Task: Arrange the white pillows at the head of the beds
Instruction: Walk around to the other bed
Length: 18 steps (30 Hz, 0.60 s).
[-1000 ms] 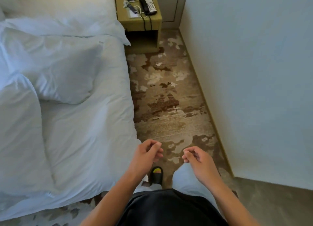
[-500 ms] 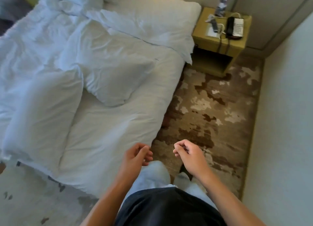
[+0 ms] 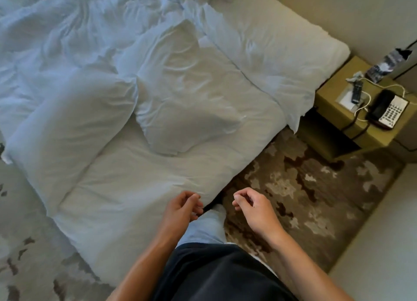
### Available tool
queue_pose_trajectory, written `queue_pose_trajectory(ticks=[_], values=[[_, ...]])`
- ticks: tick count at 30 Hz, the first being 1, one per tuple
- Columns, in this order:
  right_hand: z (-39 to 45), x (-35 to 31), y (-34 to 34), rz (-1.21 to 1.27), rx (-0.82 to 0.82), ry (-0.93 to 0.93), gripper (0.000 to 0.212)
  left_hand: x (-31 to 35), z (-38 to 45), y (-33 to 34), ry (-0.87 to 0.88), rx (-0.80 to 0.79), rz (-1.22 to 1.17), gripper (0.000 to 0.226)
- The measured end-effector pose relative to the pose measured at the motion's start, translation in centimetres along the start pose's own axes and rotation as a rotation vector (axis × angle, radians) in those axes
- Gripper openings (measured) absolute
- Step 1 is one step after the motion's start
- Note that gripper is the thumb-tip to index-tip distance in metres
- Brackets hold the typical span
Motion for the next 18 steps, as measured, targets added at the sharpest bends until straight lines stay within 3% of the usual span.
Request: queue_pose_trajectory(ticks=[9, 14, 18], values=[[11.0, -2.8, -8.9, -0.058, 0.002, 0.093, 0.012, 13.3, 12.3, 4.7, 0.082, -0.068, -0.047, 0.018], [20.9, -5.7, -12.0, -0.071, -0.115, 0.092, 0.012, 16.1, 17.2, 5.2, 0.008, 0.024, -0.082, 0.018], [30.4, -8.6, -12.8, -0.251, -0.241, -0.002, 0.013, 18.2, 21.6, 5.4, -0.050, 0.147, -0.018, 0.017]])
Point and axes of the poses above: each hand's wrist, its own z-axis towards the middle knuckle, its own y-axis out of the palm, x = y × z, the point moved 2 cm from there along z, towards the middle knuckle, and after that the axes turned 7 degrees about -x, right-handed, at the moved point
